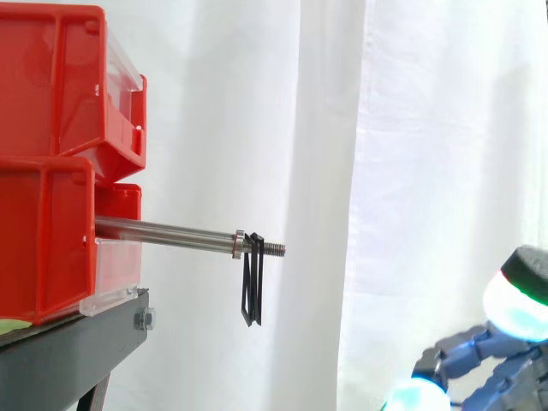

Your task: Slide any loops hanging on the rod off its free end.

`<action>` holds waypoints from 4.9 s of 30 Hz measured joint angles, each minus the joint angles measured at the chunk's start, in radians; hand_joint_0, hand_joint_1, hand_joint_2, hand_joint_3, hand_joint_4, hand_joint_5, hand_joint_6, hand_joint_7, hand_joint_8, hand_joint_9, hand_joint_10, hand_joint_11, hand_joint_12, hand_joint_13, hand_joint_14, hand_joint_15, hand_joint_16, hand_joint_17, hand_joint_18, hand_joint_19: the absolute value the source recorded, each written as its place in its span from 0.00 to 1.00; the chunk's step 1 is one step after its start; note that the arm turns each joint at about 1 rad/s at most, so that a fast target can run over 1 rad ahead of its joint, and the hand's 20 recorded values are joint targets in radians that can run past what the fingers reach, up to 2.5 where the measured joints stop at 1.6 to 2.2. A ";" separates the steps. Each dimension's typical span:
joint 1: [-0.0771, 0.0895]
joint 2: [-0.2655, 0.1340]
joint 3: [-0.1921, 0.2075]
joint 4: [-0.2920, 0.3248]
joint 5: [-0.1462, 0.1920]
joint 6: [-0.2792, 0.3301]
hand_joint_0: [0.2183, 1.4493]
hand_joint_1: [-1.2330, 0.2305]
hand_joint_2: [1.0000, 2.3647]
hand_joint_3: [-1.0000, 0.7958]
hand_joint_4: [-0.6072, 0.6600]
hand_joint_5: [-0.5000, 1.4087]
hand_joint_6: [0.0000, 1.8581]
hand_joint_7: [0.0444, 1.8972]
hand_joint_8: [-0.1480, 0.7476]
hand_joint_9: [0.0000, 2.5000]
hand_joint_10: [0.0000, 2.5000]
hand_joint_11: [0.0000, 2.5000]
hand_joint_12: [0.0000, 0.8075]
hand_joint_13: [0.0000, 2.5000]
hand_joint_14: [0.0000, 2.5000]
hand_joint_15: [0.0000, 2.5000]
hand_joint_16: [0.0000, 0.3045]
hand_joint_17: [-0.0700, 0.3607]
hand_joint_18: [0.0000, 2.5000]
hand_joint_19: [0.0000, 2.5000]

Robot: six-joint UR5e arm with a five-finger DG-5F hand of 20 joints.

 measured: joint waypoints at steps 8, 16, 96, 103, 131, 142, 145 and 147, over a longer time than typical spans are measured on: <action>-0.008 -0.104 0.109 0.004 -0.039 0.002 0.22 0.51 0.00 0.28 0.69 0.16 0.27 0.51 0.47 0.22 0.00 0.03 0.37 0.17 0.00 0.00 0.16 0.41 0.13 0.02; -0.043 -0.217 0.256 0.015 -0.109 -0.052 0.23 0.50 0.00 0.28 0.69 0.16 0.27 0.51 0.47 0.22 0.00 0.03 0.37 0.17 0.00 0.00 0.16 0.41 0.14 0.02; -0.086 -0.296 0.430 0.214 -0.294 -0.225 0.29 0.39 0.01 0.37 0.63 0.18 0.27 0.78 0.46 0.25 0.00 0.05 0.32 0.21 0.00 0.00 0.14 0.38 0.18 0.04; -0.087 -0.296 0.430 0.216 -0.311 -0.233 0.30 0.39 0.01 0.41 0.61 0.16 0.36 0.69 0.46 0.26 0.00 0.06 0.32 0.21 0.00 0.00 0.14 0.38 0.19 0.04; -0.115 -0.294 0.452 0.174 -0.386 -0.172 0.29 0.39 0.02 0.52 0.49 0.14 0.46 0.66 0.45 0.26 0.00 0.07 0.31 0.22 0.00 0.00 0.14 0.38 0.19 0.04; -0.135 -0.279 0.500 0.004 -0.454 -0.156 0.29 0.39 0.02 0.52 0.50 0.15 0.46 0.67 0.45 0.26 0.00 0.07 0.31 0.22 0.00 0.00 0.13 0.38 0.19 0.04; -0.140 -0.261 0.501 -0.063 -0.493 -0.175 0.28 0.39 0.02 0.53 0.49 0.15 0.46 0.66 0.45 0.26 0.00 0.06 0.32 0.22 0.00 0.00 0.14 0.38 0.19 0.05; -0.142 -0.247 0.501 -0.113 -0.516 -0.200 0.28 0.39 0.02 0.53 0.48 0.15 0.46 0.67 0.44 0.26 0.00 0.07 0.32 0.22 0.00 0.00 0.14 0.38 0.19 0.05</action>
